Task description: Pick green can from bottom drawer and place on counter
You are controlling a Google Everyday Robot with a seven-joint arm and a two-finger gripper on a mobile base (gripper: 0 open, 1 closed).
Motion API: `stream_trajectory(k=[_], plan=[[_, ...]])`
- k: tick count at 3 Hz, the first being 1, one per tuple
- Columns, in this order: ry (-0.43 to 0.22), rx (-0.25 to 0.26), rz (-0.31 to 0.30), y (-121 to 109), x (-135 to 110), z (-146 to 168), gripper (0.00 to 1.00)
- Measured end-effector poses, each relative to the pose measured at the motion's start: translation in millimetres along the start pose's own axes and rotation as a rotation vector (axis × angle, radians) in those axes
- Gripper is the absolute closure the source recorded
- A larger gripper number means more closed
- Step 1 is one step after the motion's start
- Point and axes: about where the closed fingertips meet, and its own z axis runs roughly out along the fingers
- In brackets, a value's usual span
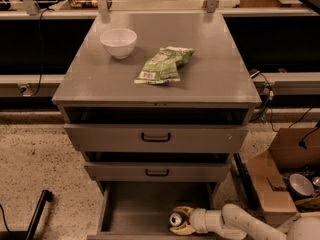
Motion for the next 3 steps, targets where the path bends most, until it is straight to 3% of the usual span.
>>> stream_trajectory(k=[1, 2, 3], plan=[[0.012, -0.002, -0.002, -1.5, 4.6, 3.3, 0.46], [0.018, -0.005, -0.001, -1.7, 8.3, 4.9, 0.60], [-0.017, 0.005, 0.003, -1.2, 2.7, 2.6, 0.83]])
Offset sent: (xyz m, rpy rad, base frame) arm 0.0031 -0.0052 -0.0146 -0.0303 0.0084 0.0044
